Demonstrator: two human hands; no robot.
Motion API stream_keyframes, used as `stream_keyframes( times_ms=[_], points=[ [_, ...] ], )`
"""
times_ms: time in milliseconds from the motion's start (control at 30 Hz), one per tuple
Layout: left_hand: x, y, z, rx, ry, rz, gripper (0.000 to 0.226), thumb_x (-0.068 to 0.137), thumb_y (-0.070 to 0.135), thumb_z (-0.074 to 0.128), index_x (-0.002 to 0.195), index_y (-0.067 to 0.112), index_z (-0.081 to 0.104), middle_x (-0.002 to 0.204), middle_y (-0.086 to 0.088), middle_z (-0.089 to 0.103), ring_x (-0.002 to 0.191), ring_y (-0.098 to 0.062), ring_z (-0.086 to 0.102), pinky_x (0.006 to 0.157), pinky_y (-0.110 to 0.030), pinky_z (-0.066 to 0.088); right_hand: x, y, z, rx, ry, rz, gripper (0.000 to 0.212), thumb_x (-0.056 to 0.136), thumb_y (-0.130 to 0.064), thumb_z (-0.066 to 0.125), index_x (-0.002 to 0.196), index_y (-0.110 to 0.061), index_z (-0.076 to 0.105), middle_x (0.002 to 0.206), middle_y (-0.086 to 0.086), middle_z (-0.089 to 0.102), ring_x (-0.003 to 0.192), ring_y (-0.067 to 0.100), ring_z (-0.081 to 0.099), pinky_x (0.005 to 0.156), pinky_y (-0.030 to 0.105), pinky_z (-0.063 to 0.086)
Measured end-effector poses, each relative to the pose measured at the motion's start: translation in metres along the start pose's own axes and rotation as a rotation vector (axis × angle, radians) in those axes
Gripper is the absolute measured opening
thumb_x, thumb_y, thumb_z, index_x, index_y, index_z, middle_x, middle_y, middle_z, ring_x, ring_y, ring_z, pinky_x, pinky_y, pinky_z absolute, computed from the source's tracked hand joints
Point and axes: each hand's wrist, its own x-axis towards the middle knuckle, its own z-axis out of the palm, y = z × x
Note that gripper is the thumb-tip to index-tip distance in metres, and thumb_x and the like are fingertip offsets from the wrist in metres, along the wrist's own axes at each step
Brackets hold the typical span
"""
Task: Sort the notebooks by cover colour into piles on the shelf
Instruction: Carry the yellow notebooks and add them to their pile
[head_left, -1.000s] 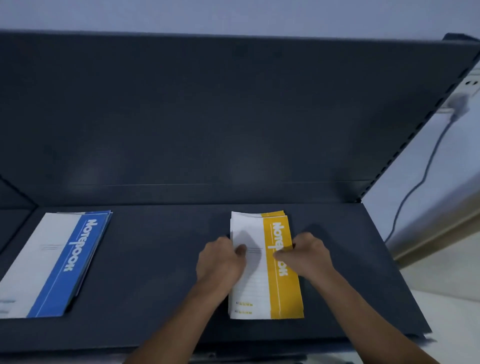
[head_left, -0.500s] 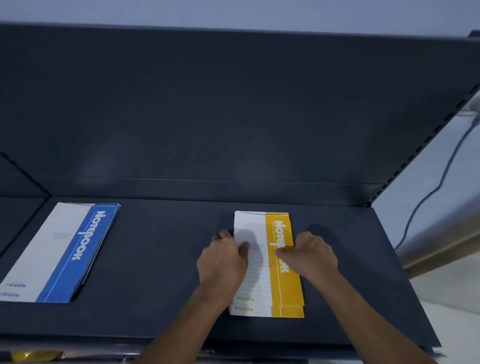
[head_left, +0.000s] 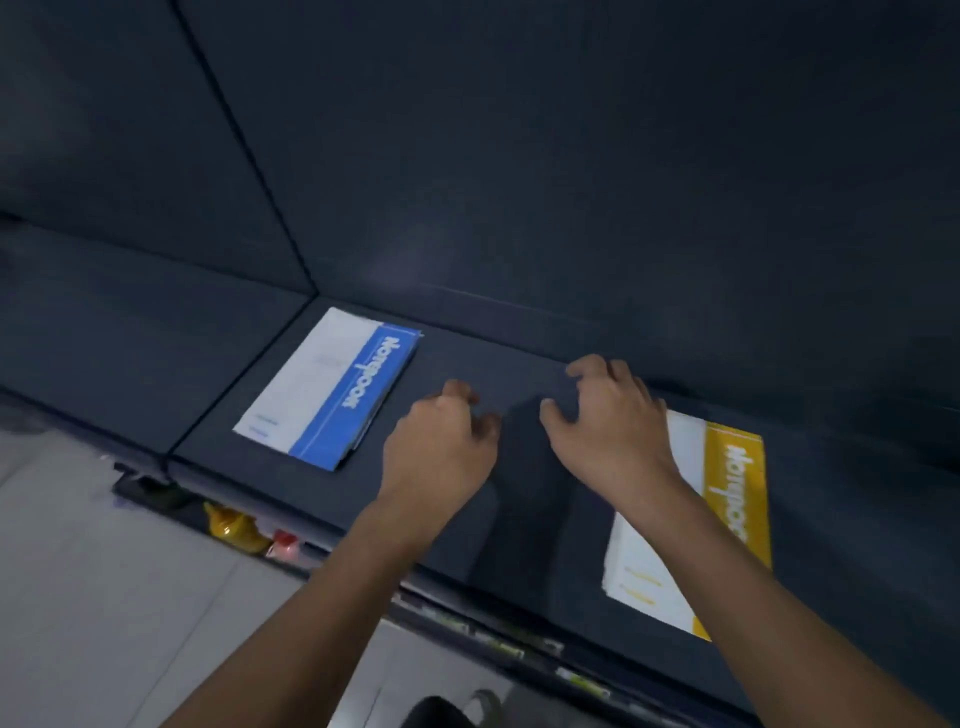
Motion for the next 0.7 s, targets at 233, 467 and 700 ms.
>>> stream_keyframes(
  times_ms=[233, 467, 700],
  points=[
    [0.010, -0.123, -0.094, -0.044, 0.180, -0.168, 0.024, 0.094, 0.045, 0.051, 0.106, 0.030, 0.064, 0.097, 0.010, 0.071, 0.087, -0.022, 0.067, 0.077, -0.038, 0.057, 0.006, -0.144, 0.054, 0.094, -0.168, -0.334, 0.036, 0.096, -0.036, 0.058, 0.129, -0.023, 0.053, 0.131, -0.001, 0.055, 0.122, 0.022, 0.057, 0.094, 0.040, 0.052],
    [0.023, -0.263, -0.205, -0.034, 0.324, -0.224, 0.022, 0.094, 0.042, 0.052, 0.103, 0.026, 0.064, 0.093, 0.008, 0.068, 0.086, -0.020, 0.066, 0.074, -0.038, 0.057, 0.010, -0.313, 0.111, 0.125, -0.202, -0.550, 0.036, 0.099, -0.039, 0.058, 0.131, -0.024, 0.053, 0.127, -0.004, 0.057, 0.110, 0.018, 0.061, 0.094, 0.041, 0.052],
    [0.024, -0.388, -0.281, 0.020, 0.374, -0.313, 0.019, 0.096, 0.039, 0.051, 0.102, 0.025, 0.063, 0.088, 0.009, 0.067, 0.080, -0.015, 0.063, 0.066, -0.033, 0.052, 0.004, -0.451, 0.175, 0.174, -0.309, -0.684, 0.033, 0.100, -0.041, 0.057, 0.129, -0.027, 0.053, 0.125, -0.009, 0.054, 0.103, 0.011, 0.059, 0.088, 0.034, 0.055]
  ],
)
